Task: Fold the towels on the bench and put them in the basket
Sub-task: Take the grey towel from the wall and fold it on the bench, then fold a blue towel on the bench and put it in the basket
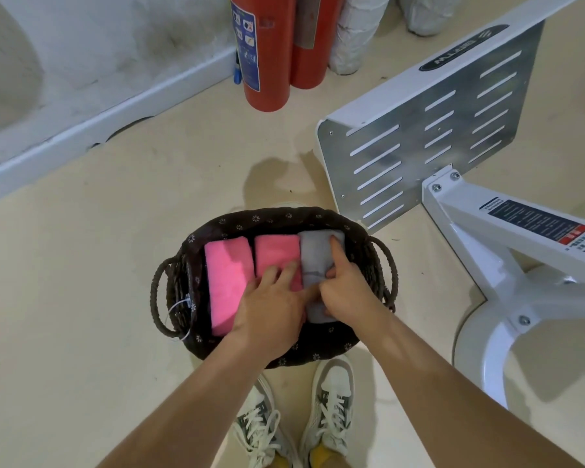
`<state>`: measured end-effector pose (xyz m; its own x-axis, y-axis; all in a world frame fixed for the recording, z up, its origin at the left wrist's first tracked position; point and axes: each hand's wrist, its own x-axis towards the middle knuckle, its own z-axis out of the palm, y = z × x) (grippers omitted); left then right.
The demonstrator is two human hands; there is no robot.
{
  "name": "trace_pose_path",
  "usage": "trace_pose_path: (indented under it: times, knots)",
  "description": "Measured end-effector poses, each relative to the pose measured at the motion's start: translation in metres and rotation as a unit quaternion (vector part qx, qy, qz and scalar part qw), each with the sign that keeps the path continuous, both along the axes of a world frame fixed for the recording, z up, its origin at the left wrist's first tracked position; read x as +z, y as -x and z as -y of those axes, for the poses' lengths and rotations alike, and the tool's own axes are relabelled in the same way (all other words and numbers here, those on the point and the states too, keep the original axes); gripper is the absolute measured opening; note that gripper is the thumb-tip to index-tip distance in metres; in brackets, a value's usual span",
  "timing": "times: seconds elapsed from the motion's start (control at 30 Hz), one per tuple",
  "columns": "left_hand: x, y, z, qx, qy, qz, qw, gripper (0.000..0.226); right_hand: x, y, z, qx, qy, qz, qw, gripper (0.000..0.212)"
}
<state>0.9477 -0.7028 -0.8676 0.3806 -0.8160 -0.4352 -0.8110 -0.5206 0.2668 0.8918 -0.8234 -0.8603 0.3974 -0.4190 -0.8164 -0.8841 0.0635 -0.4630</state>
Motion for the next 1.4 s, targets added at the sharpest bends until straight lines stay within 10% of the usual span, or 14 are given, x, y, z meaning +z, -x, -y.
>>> trace_pose_path:
  times: [0.4, 0.67, 1.1, 1.4]
  knots:
    - [0.139, 0.014, -0.035, 0.257, 0.166, -0.101, 0.947, 0.013, 0.164, 0.073, -0.007, -0.153, -0.024, 0.084, 0.984, 0.058]
    - [0.330, 0.061, -0.042, 0.278, 0.241, -0.093, 0.925, 0.027, 0.324, 0.131, -0.013, -0.089, 0.078, 0.164, 0.979, 0.051]
    - [0.518, 0.204, -0.067, -0.047, 0.240, -0.135, 0.960, 0.032, 0.500, 0.359, -0.076, 0.085, 0.316, 0.079, 0.942, 0.043]
    - [0.535, 0.324, -0.055, -0.190, 0.253, -0.128, 0.940, 0.034, 0.541, 0.540, -0.099, -0.077, 0.362, -0.019, 0.929, 0.053]
